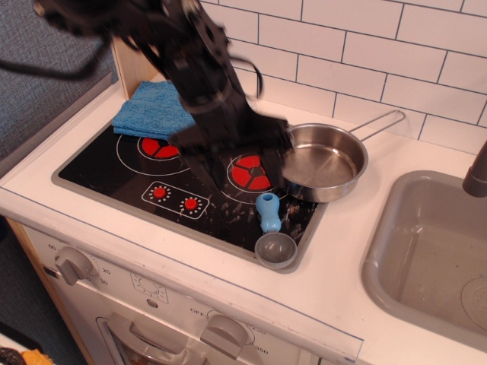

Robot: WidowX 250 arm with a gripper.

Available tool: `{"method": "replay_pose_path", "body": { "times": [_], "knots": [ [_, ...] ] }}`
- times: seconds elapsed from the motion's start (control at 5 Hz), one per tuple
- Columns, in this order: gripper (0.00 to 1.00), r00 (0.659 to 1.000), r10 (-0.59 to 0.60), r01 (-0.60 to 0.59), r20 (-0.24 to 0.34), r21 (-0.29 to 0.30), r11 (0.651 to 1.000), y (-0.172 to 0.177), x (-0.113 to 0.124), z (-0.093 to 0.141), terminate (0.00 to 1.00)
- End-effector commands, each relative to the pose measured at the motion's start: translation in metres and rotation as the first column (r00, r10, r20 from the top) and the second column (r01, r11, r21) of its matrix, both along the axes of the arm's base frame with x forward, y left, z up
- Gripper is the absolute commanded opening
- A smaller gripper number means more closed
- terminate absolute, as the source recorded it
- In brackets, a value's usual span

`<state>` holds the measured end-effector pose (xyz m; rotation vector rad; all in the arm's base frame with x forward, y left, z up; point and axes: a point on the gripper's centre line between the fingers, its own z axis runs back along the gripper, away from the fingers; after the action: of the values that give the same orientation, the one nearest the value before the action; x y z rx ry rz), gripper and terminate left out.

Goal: Place the laddle on the front left edge of the stove

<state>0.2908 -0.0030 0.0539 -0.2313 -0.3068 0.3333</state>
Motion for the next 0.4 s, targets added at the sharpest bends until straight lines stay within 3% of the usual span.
{"method": "replay_pose_path", "body": {
  "times": [0.0, 0.2],
  "knots": [
    [1.00, 1.000, 0.001, -0.001, -0.005, 0.050, 0.999, -0.0100, -0.0055, -0.0132, 0.00],
    [1.00, 0.999, -0.005, 0.009, -0.038, 0.096, 0.995, -0.0162, -0.0036, -0.0210, 0.00]
  ]
}}
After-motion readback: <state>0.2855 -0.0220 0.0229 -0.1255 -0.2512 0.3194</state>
